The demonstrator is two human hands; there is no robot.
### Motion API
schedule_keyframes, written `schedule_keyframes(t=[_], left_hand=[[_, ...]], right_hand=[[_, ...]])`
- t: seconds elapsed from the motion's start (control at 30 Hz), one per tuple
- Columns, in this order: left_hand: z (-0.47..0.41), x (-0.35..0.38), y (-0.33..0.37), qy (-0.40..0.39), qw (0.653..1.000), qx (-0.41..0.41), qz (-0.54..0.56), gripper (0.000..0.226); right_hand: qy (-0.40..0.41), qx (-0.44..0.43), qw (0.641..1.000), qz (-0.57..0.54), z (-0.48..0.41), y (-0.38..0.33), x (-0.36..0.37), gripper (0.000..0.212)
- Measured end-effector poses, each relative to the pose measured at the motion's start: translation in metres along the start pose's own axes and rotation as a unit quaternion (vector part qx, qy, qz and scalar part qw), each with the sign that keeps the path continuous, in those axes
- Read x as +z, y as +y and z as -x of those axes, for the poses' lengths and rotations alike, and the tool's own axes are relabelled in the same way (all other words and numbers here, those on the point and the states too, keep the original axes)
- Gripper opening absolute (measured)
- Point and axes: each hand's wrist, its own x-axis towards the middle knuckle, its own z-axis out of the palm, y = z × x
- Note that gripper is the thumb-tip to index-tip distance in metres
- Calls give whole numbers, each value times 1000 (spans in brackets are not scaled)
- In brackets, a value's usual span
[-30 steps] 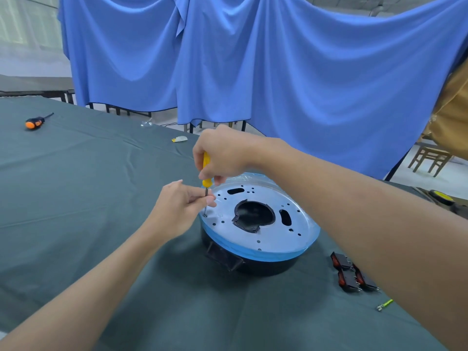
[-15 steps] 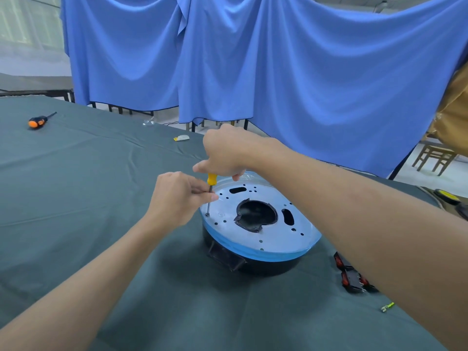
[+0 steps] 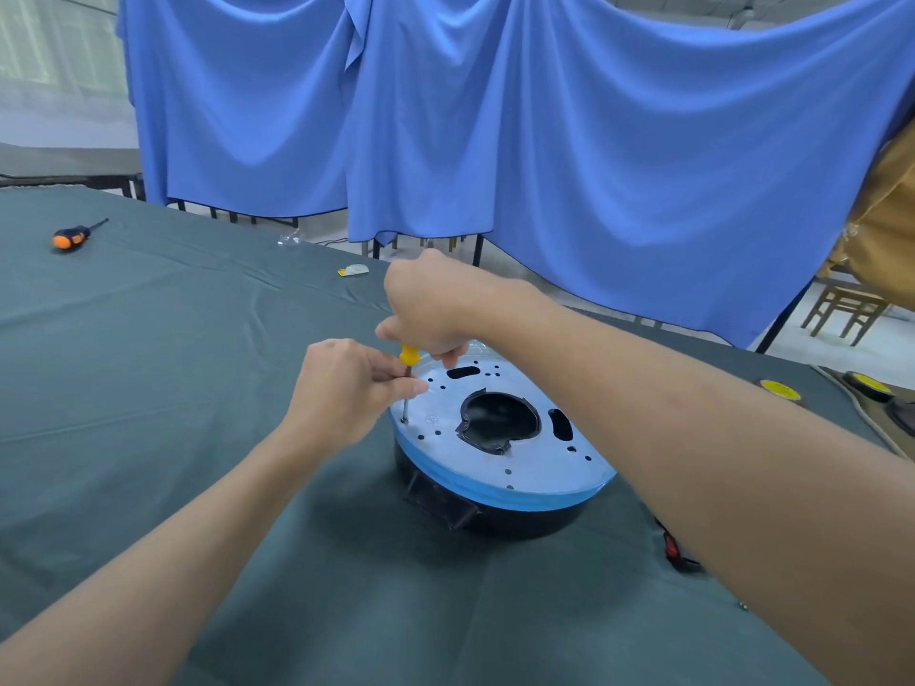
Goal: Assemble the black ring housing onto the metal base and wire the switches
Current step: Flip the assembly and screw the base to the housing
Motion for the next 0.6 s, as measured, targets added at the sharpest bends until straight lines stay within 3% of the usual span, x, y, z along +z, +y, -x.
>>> schedule_keyframes(t=[0.1, 0.3, 0.5, 0.6], left_hand=[[0, 0, -2, -7, 1000, 9, -18, 12], [-1, -2, -2, -53, 999, 1, 10, 19], [0, 0, -4, -60, 998, 10, 6, 19], [3, -3, -6, -39, 998, -3, 51, 8]], right_hand=[[13, 10, 1000, -4, 1, 2, -1, 36], [16, -34, 998, -42, 8, 4, -15, 10], [47, -28, 997, -55, 11, 7, -12, 12], [42, -31, 997, -56, 12, 8, -13, 10]])
